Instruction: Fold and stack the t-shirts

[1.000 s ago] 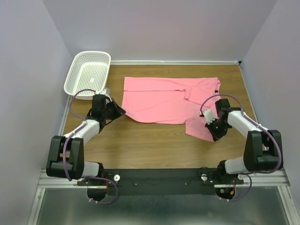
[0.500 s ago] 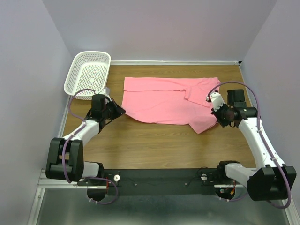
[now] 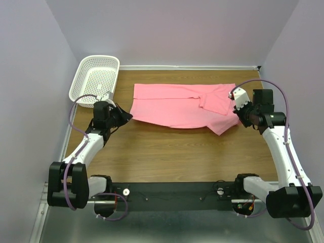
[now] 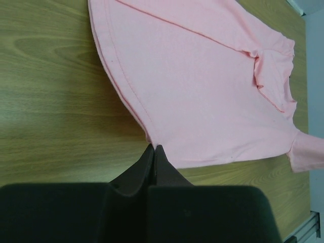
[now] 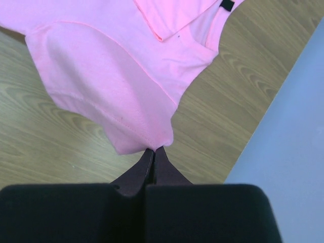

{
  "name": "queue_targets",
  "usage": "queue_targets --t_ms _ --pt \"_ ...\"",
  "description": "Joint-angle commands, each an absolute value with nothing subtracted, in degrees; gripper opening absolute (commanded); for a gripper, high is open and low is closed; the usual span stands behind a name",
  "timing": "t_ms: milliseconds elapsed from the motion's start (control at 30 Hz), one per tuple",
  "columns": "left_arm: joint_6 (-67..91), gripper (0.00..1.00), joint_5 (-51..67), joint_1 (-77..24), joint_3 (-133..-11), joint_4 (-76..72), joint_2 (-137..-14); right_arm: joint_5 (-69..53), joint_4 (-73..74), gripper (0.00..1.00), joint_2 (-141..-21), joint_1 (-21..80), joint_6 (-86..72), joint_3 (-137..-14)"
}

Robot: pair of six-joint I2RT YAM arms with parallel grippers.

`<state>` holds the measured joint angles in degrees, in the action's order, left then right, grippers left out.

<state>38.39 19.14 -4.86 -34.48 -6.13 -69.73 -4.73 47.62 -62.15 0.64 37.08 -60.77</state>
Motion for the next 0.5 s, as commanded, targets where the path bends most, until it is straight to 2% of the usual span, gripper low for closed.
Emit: queue_targets --t_ms 0,467 --pt "38.94 0.00 20.30 -3.61 -35.77 -4.66 -66.97 -1.85 43.51 0.01 -61.70 -1.67 36.65 -61.87" --pt "38.06 0.00 22.24 -0.44 -37.88 -2.64 -66.62 -5.53 41.04 0.01 -65.21 -7.12 39.46 -62.14"
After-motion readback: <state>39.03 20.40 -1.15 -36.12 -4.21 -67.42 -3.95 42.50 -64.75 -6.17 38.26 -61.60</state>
